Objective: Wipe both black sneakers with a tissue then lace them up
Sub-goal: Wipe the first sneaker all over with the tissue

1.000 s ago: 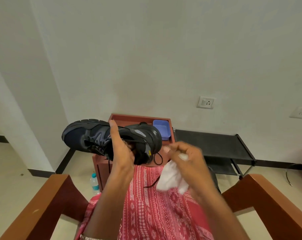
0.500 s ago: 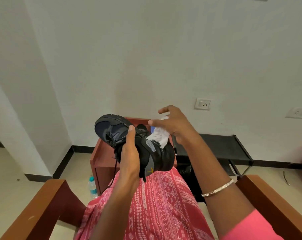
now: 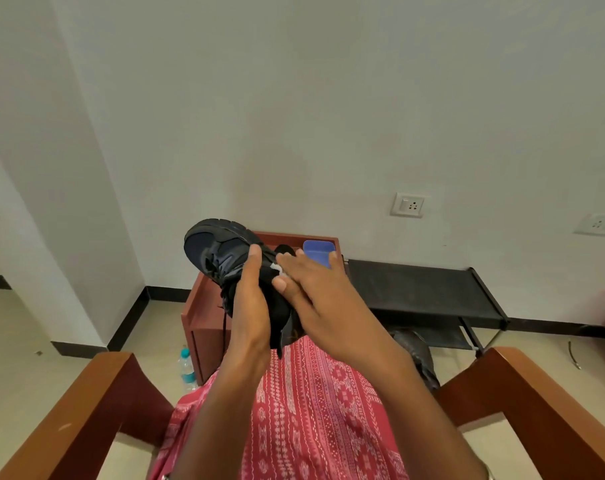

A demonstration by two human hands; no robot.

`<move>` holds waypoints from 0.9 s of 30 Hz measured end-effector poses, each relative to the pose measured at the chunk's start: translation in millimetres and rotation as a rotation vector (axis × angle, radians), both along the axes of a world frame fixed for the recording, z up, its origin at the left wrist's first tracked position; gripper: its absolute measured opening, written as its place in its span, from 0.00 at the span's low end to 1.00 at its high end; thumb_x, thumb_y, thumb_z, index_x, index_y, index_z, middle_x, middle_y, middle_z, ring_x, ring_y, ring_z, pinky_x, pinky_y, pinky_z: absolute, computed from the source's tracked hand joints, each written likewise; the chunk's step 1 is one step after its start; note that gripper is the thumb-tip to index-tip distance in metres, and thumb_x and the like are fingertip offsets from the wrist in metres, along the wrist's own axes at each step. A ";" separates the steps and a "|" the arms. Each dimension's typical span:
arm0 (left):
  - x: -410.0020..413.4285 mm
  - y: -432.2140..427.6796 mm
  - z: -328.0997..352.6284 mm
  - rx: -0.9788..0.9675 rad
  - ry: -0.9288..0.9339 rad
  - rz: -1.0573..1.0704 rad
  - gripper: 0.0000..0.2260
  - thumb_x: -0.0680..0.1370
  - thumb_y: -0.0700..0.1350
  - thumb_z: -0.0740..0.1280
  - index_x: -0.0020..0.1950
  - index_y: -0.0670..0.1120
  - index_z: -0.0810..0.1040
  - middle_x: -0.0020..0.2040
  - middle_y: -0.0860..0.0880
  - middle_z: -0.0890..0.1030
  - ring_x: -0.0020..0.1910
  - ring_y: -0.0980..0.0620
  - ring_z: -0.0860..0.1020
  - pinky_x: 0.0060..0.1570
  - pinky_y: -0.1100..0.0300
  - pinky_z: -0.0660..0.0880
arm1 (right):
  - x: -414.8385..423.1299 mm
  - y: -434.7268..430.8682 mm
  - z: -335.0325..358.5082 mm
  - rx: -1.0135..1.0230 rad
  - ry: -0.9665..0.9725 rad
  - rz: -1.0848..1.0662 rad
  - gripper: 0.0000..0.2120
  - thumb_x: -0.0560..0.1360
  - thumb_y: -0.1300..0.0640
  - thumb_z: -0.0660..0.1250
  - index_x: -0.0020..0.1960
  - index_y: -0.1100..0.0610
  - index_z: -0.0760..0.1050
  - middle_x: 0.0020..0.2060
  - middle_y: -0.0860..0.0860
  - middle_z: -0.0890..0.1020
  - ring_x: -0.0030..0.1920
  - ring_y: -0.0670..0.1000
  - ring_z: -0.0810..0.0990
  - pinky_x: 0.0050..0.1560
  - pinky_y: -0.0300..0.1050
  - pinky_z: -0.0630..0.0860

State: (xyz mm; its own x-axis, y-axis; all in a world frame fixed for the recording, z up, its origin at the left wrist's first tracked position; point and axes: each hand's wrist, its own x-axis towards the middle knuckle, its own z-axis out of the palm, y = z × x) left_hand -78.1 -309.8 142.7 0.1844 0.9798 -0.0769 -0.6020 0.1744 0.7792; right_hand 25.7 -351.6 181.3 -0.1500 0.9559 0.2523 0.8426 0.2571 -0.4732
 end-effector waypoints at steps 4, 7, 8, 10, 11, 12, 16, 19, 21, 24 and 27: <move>-1.9 -5.4 4.1 -0.021 0.028 0.046 0.23 0.82 0.61 0.57 0.57 0.45 0.83 0.54 0.44 0.86 0.55 0.47 0.84 0.56 0.54 0.77 | 0.4 -33.3 -1.0 0.055 -0.099 0.004 0.23 0.86 0.51 0.49 0.81 0.50 0.54 0.79 0.45 0.58 0.79 0.41 0.47 0.78 0.49 0.32; -1.8 -1.5 4.7 -0.033 0.021 0.084 0.25 0.80 0.64 0.59 0.60 0.46 0.82 0.57 0.45 0.85 0.58 0.47 0.83 0.65 0.48 0.75 | -0.8 -55.7 -1.8 0.024 -0.122 0.071 0.35 0.81 0.67 0.57 0.81 0.50 0.47 0.79 0.41 0.48 0.77 0.37 0.38 0.75 0.43 0.28; -1.6 0.2 4.3 -0.039 0.021 0.106 0.24 0.80 0.65 0.59 0.60 0.47 0.82 0.57 0.46 0.85 0.58 0.47 0.83 0.66 0.48 0.74 | -3.2 -58.8 -4.2 0.035 -0.112 0.073 0.38 0.79 0.71 0.60 0.81 0.50 0.48 0.77 0.41 0.48 0.75 0.36 0.37 0.74 0.40 0.29; -1.2 2.0 2.5 -0.039 0.026 0.111 0.27 0.77 0.68 0.61 0.59 0.47 0.82 0.56 0.46 0.86 0.57 0.48 0.83 0.66 0.47 0.74 | -7.6 -56.5 -10.1 0.147 -0.092 0.011 0.38 0.74 0.74 0.66 0.79 0.54 0.58 0.76 0.46 0.58 0.78 0.43 0.50 0.74 0.43 0.35; -0.6 0.4 2.4 -0.041 0.036 0.090 0.32 0.73 0.71 0.64 0.61 0.46 0.82 0.58 0.45 0.85 0.58 0.47 0.83 0.66 0.46 0.74 | -8.5 -51.9 -11.1 0.168 -0.063 -0.040 0.37 0.73 0.75 0.67 0.77 0.55 0.63 0.75 0.49 0.65 0.77 0.49 0.59 0.75 0.48 0.40; 0.2 -0.9 0.9 -0.040 0.054 0.063 0.39 0.68 0.75 0.66 0.63 0.44 0.81 0.59 0.44 0.84 0.59 0.45 0.82 0.67 0.44 0.73 | -9.0 -45.3 -10.5 0.176 -0.026 -0.080 0.34 0.73 0.75 0.67 0.76 0.55 0.67 0.74 0.51 0.69 0.75 0.52 0.65 0.75 0.50 0.44; 3.7 -0.5 -3.2 0.012 0.140 0.049 0.45 0.63 0.80 0.65 0.61 0.44 0.83 0.61 0.42 0.83 0.63 0.43 0.81 0.70 0.43 0.70 | -13.0 -15.7 -9.6 0.189 0.114 -0.124 0.28 0.77 0.71 0.65 0.73 0.51 0.72 0.71 0.51 0.75 0.72 0.50 0.71 0.75 0.51 0.65; 0.3 -2.4 -0.4 0.011 0.140 0.047 0.46 0.63 0.81 0.64 0.62 0.45 0.82 0.61 0.43 0.83 0.62 0.44 0.81 0.70 0.43 0.70 | -16.1 -18.6 -17.3 0.213 0.146 -0.110 0.28 0.76 0.71 0.67 0.73 0.53 0.72 0.71 0.51 0.74 0.72 0.51 0.71 0.73 0.54 0.69; -2.2 -2.1 -0.7 0.001 0.135 0.063 0.45 0.63 0.81 0.63 0.62 0.46 0.82 0.58 0.43 0.84 0.60 0.45 0.82 0.68 0.44 0.72 | -18.2 -32.6 -29.8 0.217 0.115 -0.094 0.32 0.75 0.73 0.66 0.75 0.53 0.69 0.73 0.50 0.71 0.75 0.55 0.68 0.74 0.56 0.65; -4.5 2.3 -0.9 -0.015 0.062 0.137 0.45 0.58 0.80 0.68 0.62 0.48 0.82 0.58 0.46 0.85 0.61 0.46 0.82 0.69 0.44 0.71 | -22.8 -54.7 -50.3 0.285 0.032 -0.117 0.39 0.70 0.72 0.67 0.77 0.52 0.63 0.74 0.48 0.68 0.75 0.59 0.66 0.71 0.56 0.59; -4.8 3.4 -1.8 -0.023 0.069 0.145 0.43 0.59 0.81 0.67 0.60 0.50 0.83 0.59 0.46 0.85 0.61 0.46 0.81 0.70 0.44 0.70 | -22.8 -56.2 -54.4 0.325 0.010 -0.118 0.37 0.67 0.71 0.68 0.75 0.54 0.68 0.71 0.50 0.73 0.73 0.56 0.68 0.71 0.55 0.59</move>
State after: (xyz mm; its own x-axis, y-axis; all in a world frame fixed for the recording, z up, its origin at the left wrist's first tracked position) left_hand -82.9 -306.4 141.0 0.0346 0.9937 -0.1070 -0.5673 0.1077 0.8165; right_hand 2.9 -407.9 126.9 -0.0390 0.8360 0.5474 0.8712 0.2967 -0.3911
